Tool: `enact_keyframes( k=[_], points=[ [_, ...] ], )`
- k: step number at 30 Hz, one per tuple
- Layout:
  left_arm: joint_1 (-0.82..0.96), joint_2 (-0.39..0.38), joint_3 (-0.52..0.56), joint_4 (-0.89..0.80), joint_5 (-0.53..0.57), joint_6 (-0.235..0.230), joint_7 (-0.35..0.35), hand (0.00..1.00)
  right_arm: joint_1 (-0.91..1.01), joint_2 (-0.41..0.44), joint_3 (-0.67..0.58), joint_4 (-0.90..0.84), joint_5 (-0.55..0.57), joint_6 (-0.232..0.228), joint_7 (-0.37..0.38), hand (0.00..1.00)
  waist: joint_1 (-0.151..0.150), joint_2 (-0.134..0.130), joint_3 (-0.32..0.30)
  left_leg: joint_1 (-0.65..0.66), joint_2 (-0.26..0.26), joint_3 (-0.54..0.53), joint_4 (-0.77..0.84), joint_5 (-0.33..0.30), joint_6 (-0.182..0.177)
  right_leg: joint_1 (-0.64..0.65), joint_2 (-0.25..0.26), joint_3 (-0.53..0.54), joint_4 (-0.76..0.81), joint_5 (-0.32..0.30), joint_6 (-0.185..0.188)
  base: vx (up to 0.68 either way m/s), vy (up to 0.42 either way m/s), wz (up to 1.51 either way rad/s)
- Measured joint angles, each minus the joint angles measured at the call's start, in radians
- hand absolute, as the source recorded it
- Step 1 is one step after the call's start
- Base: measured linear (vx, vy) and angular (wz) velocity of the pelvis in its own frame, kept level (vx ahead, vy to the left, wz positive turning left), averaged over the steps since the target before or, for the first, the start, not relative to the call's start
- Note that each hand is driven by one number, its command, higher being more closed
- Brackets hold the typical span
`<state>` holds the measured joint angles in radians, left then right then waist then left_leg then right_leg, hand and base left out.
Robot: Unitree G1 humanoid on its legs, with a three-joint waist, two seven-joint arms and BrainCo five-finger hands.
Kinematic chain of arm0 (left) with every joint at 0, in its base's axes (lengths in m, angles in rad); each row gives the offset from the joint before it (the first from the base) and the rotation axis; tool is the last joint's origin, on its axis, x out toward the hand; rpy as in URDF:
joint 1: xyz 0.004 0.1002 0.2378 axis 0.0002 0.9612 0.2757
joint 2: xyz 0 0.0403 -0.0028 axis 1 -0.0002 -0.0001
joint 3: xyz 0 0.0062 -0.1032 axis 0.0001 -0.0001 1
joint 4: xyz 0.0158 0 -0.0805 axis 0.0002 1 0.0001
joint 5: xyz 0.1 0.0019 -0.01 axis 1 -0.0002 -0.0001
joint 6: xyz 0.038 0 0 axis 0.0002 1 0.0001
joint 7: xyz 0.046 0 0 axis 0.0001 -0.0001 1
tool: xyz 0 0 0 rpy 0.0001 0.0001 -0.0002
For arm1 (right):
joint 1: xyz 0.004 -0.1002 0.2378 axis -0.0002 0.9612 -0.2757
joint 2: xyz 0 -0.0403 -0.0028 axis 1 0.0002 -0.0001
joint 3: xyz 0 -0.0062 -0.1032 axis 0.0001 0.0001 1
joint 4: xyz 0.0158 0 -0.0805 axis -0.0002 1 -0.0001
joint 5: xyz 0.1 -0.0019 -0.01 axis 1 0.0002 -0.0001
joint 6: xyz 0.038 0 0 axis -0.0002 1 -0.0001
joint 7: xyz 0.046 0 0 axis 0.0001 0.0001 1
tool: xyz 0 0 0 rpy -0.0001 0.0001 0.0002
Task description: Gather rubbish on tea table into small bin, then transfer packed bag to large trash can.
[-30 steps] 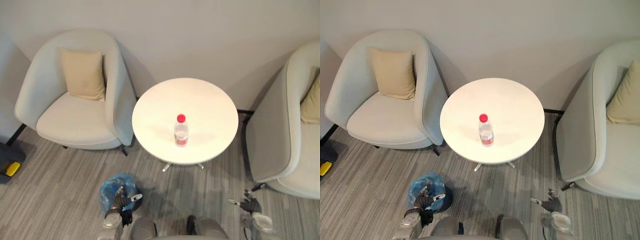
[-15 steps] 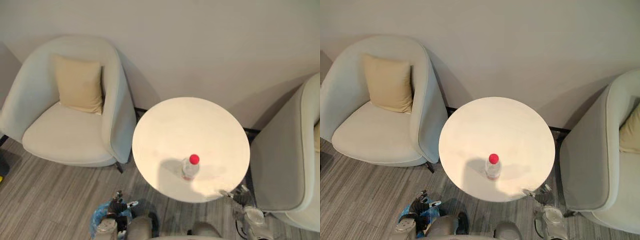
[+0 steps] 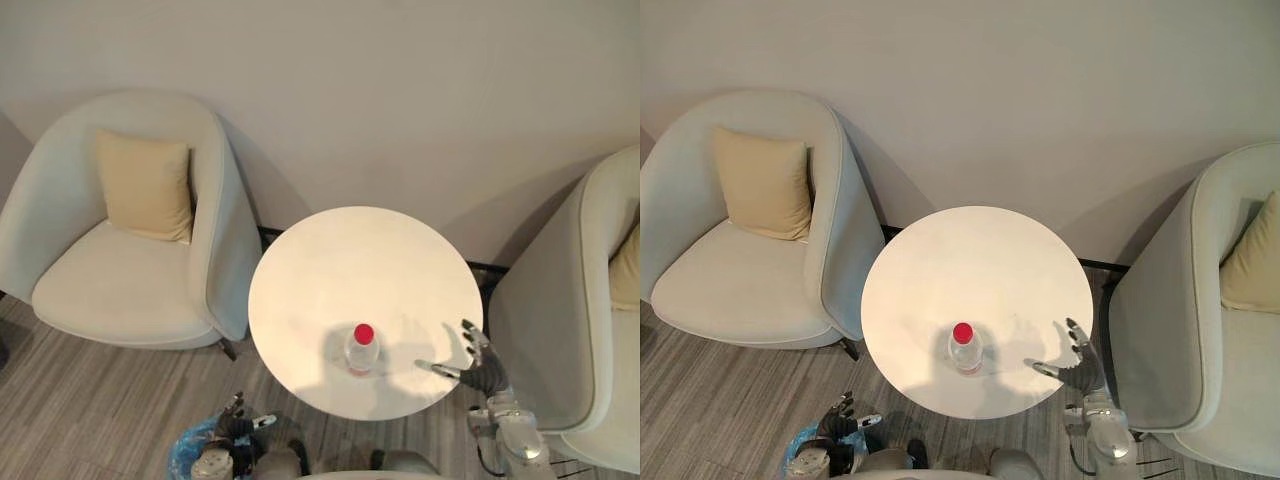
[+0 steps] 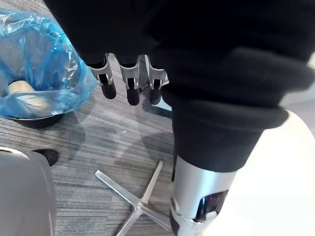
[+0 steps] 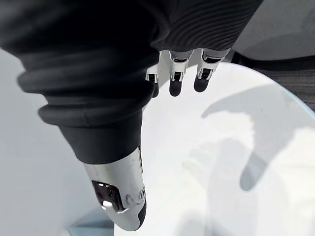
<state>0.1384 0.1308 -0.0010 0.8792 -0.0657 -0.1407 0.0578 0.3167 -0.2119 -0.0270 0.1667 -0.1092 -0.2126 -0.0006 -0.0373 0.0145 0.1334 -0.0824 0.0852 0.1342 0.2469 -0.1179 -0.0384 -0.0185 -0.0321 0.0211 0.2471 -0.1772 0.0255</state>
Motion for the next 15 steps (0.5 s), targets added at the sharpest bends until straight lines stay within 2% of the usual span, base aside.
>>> enact_keyframes(
  k=[4, 9, 15],
  points=[
    [-0.001, 0.002, -0.028, 0.008, 0.002, -0.002, -0.011, 0.00, 0.036, 0.000, 0.052, -0.074, -0.059, -0.013, 0.021, 0.00, 0.001, 0.007, 0.001, 0.026, -0.018, -0.030, -0.029, 0.015, 0.006, 0.038, -0.007, -0.029, -0.029, 0.006, 0.003, 0.02, 0.003, 0.23],
    [0.003, 0.002, -0.038, 0.017, 0.015, -0.004, -0.014, 0.00, -0.007, -0.015, 0.133, -0.068, -0.086, -0.026, 0.029, 0.00, 0.014, 0.008, 0.001, 0.043, -0.023, -0.052, -0.068, 0.046, 0.001, 0.050, -0.015, -0.052, -0.042, 0.009, 0.001, -0.03, -0.007, 0.14],
    [0.020, 0.002, -0.053, 0.017, 0.022, -0.021, -0.015, 0.00, -0.133, -0.056, 0.244, 0.054, -0.101, -0.027, 0.027, 0.00, 0.029, 0.015, 0.006, 0.049, -0.032, -0.098, -0.128, 0.095, -0.004, 0.049, -0.018, -0.098, -0.043, 0.014, -0.007, -0.05, -0.028, 0.23]
  ],
)
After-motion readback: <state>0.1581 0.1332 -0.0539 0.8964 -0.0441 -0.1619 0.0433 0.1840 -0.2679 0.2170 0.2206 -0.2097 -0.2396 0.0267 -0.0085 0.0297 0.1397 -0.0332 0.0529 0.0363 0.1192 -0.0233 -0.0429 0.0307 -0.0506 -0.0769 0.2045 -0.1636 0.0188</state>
